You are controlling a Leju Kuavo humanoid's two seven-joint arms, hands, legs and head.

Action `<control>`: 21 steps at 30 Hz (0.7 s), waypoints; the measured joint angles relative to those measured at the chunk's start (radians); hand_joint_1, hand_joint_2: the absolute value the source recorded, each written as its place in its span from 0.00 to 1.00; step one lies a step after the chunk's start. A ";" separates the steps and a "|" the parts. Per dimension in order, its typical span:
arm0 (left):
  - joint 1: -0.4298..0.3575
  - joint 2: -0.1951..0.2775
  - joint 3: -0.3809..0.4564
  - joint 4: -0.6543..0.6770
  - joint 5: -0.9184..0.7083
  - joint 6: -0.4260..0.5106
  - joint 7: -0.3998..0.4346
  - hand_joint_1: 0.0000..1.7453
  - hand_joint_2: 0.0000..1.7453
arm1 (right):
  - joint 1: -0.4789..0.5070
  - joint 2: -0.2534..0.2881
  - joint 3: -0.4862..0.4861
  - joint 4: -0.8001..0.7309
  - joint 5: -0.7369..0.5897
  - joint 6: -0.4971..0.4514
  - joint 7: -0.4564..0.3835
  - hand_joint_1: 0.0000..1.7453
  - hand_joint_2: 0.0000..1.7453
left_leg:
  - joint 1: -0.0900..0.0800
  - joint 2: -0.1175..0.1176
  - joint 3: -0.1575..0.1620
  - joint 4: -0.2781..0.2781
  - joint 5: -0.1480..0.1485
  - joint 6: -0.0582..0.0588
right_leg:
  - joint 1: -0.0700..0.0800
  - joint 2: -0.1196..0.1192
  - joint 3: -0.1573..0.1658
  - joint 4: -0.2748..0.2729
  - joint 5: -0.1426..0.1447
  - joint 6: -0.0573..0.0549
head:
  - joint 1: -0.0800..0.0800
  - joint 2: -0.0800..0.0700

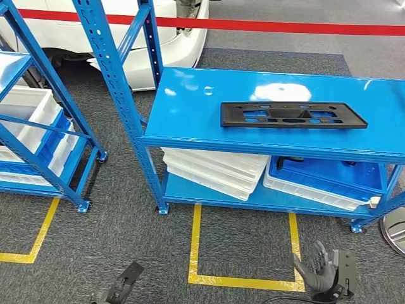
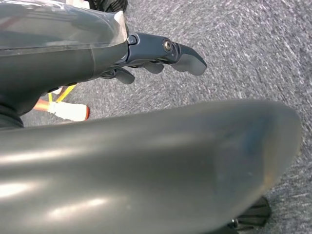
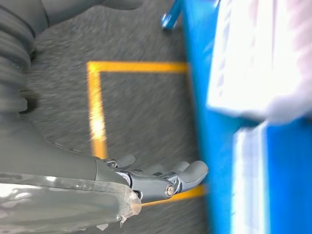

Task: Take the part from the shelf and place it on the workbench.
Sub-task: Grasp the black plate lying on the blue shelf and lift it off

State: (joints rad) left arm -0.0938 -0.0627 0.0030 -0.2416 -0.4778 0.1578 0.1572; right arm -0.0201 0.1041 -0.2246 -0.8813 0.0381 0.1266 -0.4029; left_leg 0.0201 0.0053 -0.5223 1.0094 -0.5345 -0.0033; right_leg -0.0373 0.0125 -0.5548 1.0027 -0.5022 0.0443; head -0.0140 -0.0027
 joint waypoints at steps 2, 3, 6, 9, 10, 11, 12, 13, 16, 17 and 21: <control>0.002 0.000 0.007 0.001 -0.002 0.006 0.002 0.00 0.00 | 0.011 0.001 0.058 -0.047 -0.016 0.017 -0.017 0.00 1.00 | -0.002 0.000 -0.002 0.003 0.000 0.002 | -0.002 0.000 0.000 -0.002 0.002 0.004 | 0.000 0.000; 0.003 0.000 0.010 0.002 -0.003 0.008 0.004 0.00 0.00 | 0.016 0.002 0.087 -0.071 -0.024 0.025 -0.025 0.00 1.00 | -0.002 0.000 -0.002 0.000 0.002 0.005 | -0.002 0.000 0.001 -0.004 0.004 0.007 | 0.000 0.000; 0.005 0.000 0.017 0.002 -0.008 0.018 0.011 0.00 0.00 | 0.031 0.002 0.177 -0.149 -0.048 0.047 -0.049 0.00 0.25 | 0.006 0.004 0.007 -0.022 0.017 0.021 | -0.001 -0.004 -0.009 0.023 -0.020 0.014 | 0.001 0.000; 0.012 0.000 0.029 0.005 -0.016 0.027 0.015 0.00 0.00 | 0.049 0.001 0.266 -0.217 -0.074 0.060 -0.065 0.00 0.00 | 0.009 0.006 0.010 -0.027 0.020 0.024 | 0.000 -0.007 -0.098 0.211 -0.105 0.019 | 0.002 0.000; 0.016 0.000 0.034 0.006 -0.017 0.031 0.017 0.00 0.00 | 0.057 0.001 0.297 -0.239 -0.082 0.061 -0.067 0.00 0.00 | 0.009 0.006 0.011 -0.027 0.019 0.024 | 0.000 -0.007 -0.126 0.264 -0.117 0.021 | 0.002 0.000; 0.020 0.000 0.039 0.008 -0.018 0.034 0.018 0.00 0.00 | 0.065 0.001 0.327 -0.261 -0.091 0.062 -0.068 0.00 0.00 | 0.010 0.006 0.012 -0.027 0.017 0.022 | -0.001 -0.008 -0.137 0.281 -0.108 0.022 | 0.002 0.000; 0.024 0.000 0.043 0.009 -0.018 0.038 0.019 0.00 0.00 | 0.072 0.000 0.358 -0.282 -0.099 0.060 -0.068 0.00 0.00 | 0.012 0.005 0.016 -0.027 0.015 0.018 | -0.001 -0.008 -0.129 0.253 -0.078 0.023 | 0.002 0.000; 0.028 0.000 0.048 0.010 -0.019 0.042 0.021 0.00 0.00 | 0.076 -0.001 0.387 -0.303 -0.107 0.057 -0.067 0.00 0.00 | 0.014 0.004 0.021 -0.026 0.010 0.012 | -0.002 -0.009 -0.103 0.190 -0.036 0.023 | 0.002 0.000; 0.034 0.000 0.066 0.013 -0.020 0.054 0.029 0.00 0.00 | 0.086 -0.003 0.478 -0.357 -0.131 0.030 -0.052 0.00 0.00 | 0.014 0.002 0.028 -0.021 -0.003 -0.010 | 0.003 -0.010 -0.036 0.035 0.023 0.008 | 0.002 0.000; 0.035 0.001 0.073 0.015 -0.020 0.059 0.031 0.00 0.00 | 0.090 -0.004 0.507 -0.373 -0.141 0.017 -0.043 0.00 0.00 | 0.012 0.003 0.026 -0.020 -0.004 -0.015 | 0.007 -0.010 -0.033 0.026 0.016 -0.002 | 0.002 0.000; 0.041 0.001 0.097 0.018 -0.020 0.076 0.039 0.00 0.00 | 0.107 -0.009 0.613 -0.436 -0.188 -0.038 0.006 0.00 0.00 | 0.017 0.003 0.007 0.016 -0.034 -0.027 | 0.009 -0.009 -0.037 0.022 0.010 -0.039 | -0.002 0.000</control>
State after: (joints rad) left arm -0.0527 -0.0617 0.0996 -0.2235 -0.4983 0.2333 0.1959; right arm 0.0865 0.0953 0.3882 -1.3174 -0.1495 0.0889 -0.3965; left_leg 0.0370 0.0083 -0.5157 1.0258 -0.5685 -0.0298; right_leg -0.0284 0.0036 -0.5917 1.0249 -0.4921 0.0054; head -0.0159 -0.0026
